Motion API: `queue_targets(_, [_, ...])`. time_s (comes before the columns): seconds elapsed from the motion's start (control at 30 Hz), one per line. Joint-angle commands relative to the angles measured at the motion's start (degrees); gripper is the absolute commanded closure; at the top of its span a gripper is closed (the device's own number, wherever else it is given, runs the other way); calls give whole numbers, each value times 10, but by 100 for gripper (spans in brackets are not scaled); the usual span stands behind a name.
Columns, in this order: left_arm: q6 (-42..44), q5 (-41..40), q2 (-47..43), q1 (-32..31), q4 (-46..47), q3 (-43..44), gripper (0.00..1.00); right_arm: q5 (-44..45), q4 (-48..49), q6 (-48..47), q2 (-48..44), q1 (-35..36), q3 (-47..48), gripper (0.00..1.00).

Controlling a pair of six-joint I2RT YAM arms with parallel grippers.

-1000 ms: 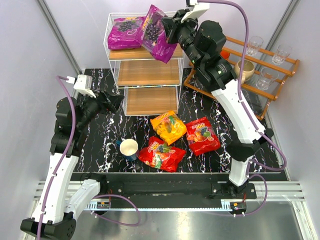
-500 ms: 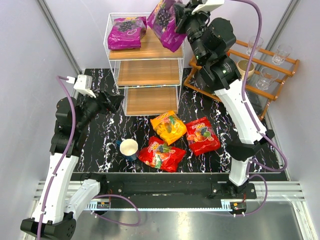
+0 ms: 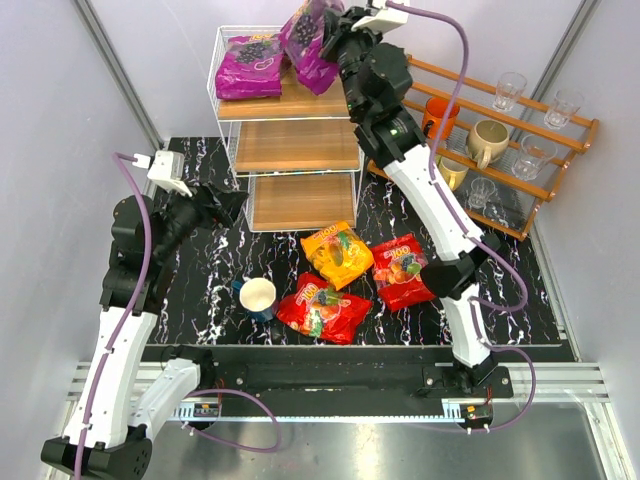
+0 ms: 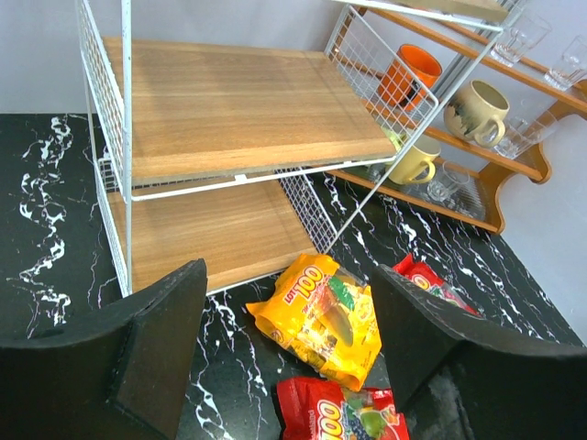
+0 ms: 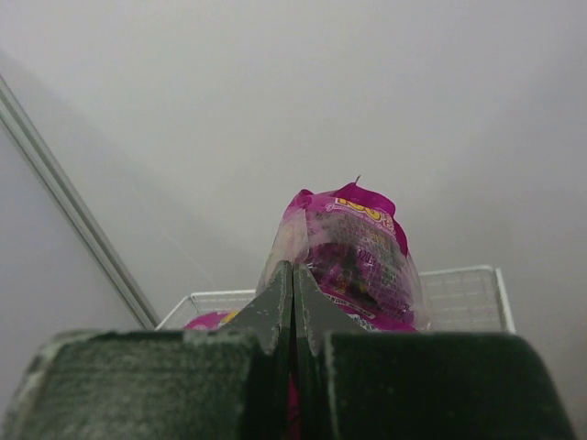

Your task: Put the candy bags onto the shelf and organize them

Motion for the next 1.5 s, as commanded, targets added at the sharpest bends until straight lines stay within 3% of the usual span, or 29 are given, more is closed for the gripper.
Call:
queue_targets(0.0, [2, 2, -15, 1, 26, -5, 26, 11, 76, 74, 14, -2, 35, 100])
queue_targets(0.7, [-2, 1, -18, 1, 31, -15, 26, -71, 21, 282, 22, 5, 6, 100])
queue_targets(0.87, [-3, 3, -19, 1, 30, -15, 26, -62, -43, 297, 15, 5, -2, 100])
queue_targets(0.9, [-4, 2, -20, 1, 31, -15, 26, -51, -52, 291, 12, 5, -7, 88])
queue_targets(1.0, [-4, 2, -23, 0, 30, -16, 26, -20, -61, 242, -17, 5, -43, 66])
queue_targets(1.13, [-6, 2, -26, 1, 29, -20, 26, 25, -57, 136, -54, 4, -64, 44])
queue_targets(1.27, [-6, 3, -26, 1, 32, -22, 26, 72, -43, 34, -82, 5, -63, 36])
queue_targets(1.47, [-10, 5, -28, 0, 34, -26, 26, 101, 18, -114, -91, 4, -74, 35])
